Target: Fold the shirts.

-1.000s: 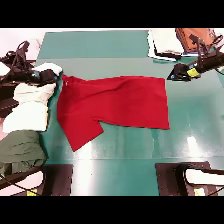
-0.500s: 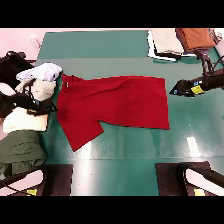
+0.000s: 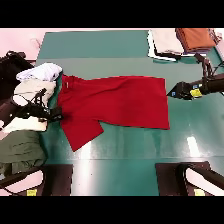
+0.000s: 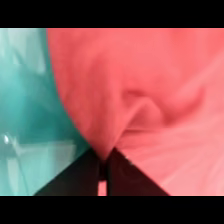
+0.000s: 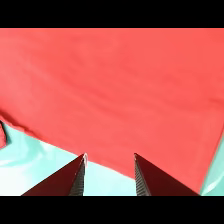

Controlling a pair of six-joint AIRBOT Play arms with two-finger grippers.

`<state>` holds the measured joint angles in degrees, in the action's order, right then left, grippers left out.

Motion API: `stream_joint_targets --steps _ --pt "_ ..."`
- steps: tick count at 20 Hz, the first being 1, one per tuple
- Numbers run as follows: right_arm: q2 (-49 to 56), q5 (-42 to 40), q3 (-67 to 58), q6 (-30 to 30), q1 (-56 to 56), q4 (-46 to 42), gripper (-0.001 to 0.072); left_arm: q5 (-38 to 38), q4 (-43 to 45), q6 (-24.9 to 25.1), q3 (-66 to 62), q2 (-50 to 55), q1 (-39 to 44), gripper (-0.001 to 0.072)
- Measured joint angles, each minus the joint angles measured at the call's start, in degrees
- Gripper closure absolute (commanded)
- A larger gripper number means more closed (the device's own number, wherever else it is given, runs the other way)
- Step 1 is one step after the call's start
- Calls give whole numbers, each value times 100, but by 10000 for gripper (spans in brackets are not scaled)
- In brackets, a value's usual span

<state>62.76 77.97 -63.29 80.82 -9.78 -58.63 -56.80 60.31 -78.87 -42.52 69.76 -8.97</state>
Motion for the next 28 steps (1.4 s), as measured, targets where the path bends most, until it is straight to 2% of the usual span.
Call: stream_joint_targets --steps 2,4,6,8,10,14,15,16,17,18,19,24,28 --pt "-120 52 389 -2 -319 -33 362 -87 -48 37 -192 -9 26 682" --pt "-286 107 977 -4 -789 -223 195 -251 -66 79 -409 -13 44 682" --pt "-391 114 1631 -39 -1357 -361 203 -323 -107 103 -619 -15 50 682" --pt "-385 98 2238 -155 -1867 -356 273 -358 -162 120 -748 -15 61 682" --pt "-249 -46 2723 -313 -2162 -138 273 -380 -197 125 -815 -15 66 682" --pt "221 -586 3213 -542 -1991 625 291 -382 -302 131 -868 -15 63 683" --pt "348 -739 3226 -581 -1805 855 366 -380 -356 133 -874 -15 63 682" --pt "446 -925 3195 -605 -1617 975 379 -378 -396 136 -883 -15 66 683" --pt "531 -1119 3130 -629 -1392 1091 442 -380 -417 136 -898 -17 66 683" --pt "592 -1311 3049 -645 -1187 1134 589 -376 -442 136 -925 -44 63 683" --pt "634 -1504 2946 -658 -981 1113 680 -367 -459 136 -962 -98 66 683" --pt "114 -1648 2085 -754 -350 1250 696 -328 -481 98 -1598 -914 66 683" --pt "-951 -1366 503 -815 -251 1102 696 -391 -470 -96 -3025 -1904 66 683"
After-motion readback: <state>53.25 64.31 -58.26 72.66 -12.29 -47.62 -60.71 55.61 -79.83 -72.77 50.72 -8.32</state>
